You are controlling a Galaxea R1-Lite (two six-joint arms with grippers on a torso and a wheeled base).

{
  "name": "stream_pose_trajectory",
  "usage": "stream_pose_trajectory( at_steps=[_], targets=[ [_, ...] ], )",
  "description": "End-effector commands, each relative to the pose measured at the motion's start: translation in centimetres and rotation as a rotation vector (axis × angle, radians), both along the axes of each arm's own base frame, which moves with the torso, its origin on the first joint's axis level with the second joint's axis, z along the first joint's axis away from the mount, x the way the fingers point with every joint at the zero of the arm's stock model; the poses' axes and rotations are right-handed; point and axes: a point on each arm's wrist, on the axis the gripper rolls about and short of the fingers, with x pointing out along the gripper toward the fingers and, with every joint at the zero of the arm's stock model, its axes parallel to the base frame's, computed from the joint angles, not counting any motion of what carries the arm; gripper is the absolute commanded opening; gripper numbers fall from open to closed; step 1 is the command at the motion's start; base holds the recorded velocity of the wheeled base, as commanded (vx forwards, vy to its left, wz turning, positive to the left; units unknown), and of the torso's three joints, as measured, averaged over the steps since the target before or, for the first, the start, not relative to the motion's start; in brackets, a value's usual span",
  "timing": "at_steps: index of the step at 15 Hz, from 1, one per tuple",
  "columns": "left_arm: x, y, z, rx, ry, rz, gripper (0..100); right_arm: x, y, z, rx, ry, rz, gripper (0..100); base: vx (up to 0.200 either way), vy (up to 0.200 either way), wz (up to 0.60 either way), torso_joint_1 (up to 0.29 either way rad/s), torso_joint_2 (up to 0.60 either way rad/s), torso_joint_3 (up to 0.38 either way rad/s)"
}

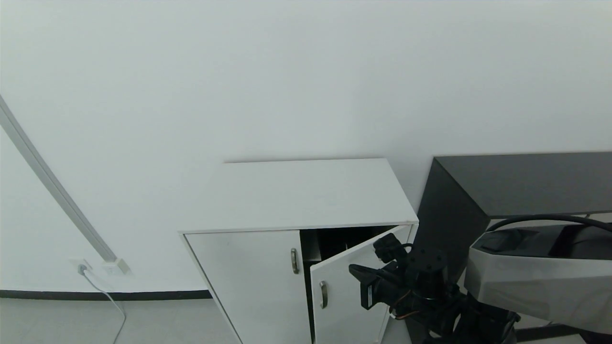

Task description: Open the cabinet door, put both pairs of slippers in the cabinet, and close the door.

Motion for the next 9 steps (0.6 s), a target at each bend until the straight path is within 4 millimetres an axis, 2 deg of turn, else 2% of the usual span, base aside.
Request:
stream_pose_trajectory(
  at_steps=[1, 9],
  targets=[
    [0.0, 0.0, 0.0, 0.000, 0.001, 0.000, 0, 0.1, 0.0, 0.0, -0.001, 0.002, -0.002, 0, 0.000, 0.000, 0.00, 0.000, 0.00, 0.000],
    [0.0, 0.0, 0.0, -0.002, 0.001, 0.000, 0, 2.7, -1.0, 0.3, 0.003, -0.014, -0.091, 0, 0.000, 0.000, 0.00, 0.000, 0.00, 0.000]
  ],
)
